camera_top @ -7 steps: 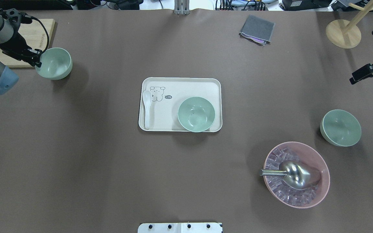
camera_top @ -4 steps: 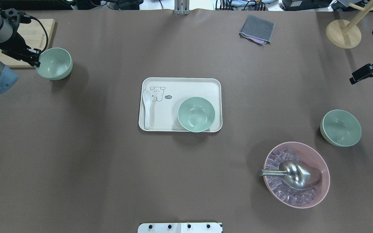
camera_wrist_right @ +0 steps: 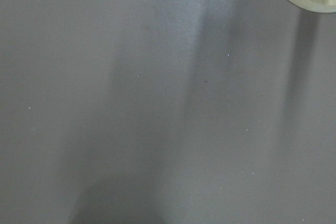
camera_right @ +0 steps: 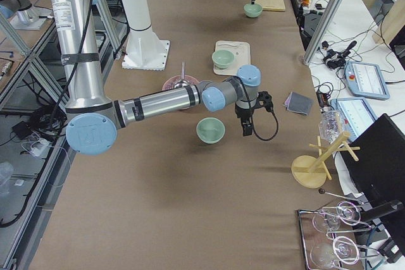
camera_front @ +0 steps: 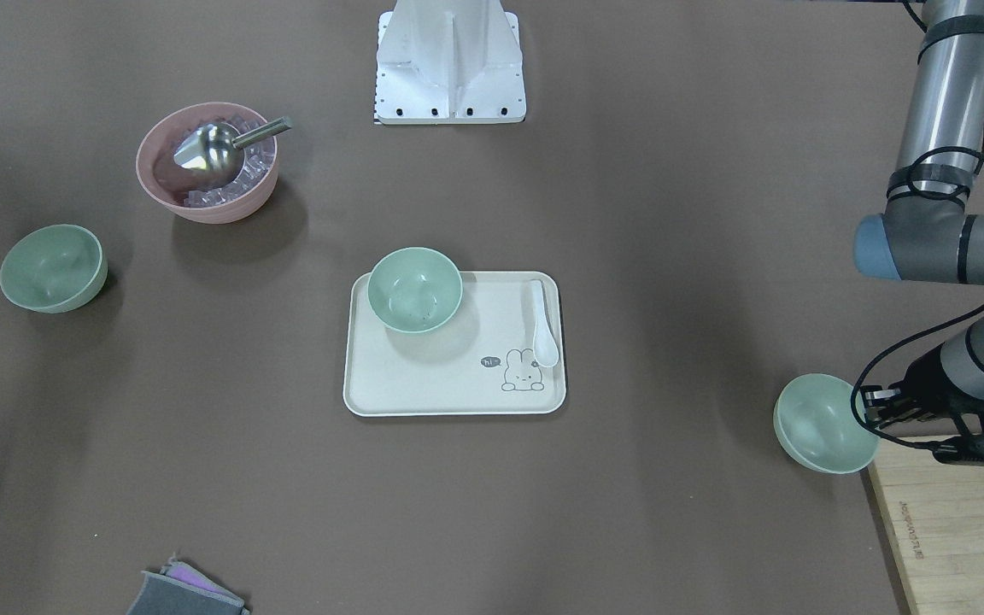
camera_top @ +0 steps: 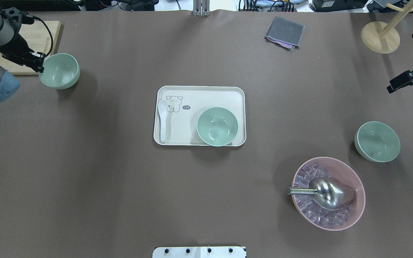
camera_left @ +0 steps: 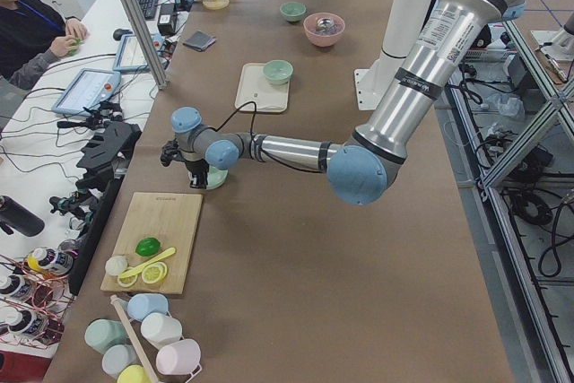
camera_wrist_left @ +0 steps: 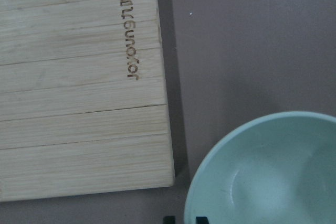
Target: Stack green bowls together
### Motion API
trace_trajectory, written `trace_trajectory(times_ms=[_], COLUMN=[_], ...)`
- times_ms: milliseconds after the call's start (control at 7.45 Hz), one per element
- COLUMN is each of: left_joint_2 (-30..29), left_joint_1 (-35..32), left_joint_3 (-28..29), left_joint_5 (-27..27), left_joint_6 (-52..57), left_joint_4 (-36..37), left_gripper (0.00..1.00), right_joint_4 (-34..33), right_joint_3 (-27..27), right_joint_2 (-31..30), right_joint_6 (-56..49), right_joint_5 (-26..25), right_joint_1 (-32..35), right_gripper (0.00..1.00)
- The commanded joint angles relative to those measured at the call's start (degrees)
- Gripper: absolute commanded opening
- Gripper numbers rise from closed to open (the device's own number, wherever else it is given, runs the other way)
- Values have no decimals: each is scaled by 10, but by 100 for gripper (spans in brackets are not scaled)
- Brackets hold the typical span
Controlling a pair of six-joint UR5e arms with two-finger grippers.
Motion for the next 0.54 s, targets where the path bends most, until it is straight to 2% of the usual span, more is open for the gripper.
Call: trace_trajectory(times_ms=[0, 402], left_joint_2=[-3, -2], left_joint_1=[0, 0], left_joint_3=[0, 0], left_joint_5=[-2, -1], left_joint_6=[-1, 0], left_joint_4=[0, 0], left_gripper=[12, 12], right_joint_4=[0, 0], right_joint_3=[1, -2], right_joint_2=[0, 0], right_joint_6=[0, 0], right_joint_5=[0, 0], right_joint_1=[0, -2], right_gripper=[100, 100])
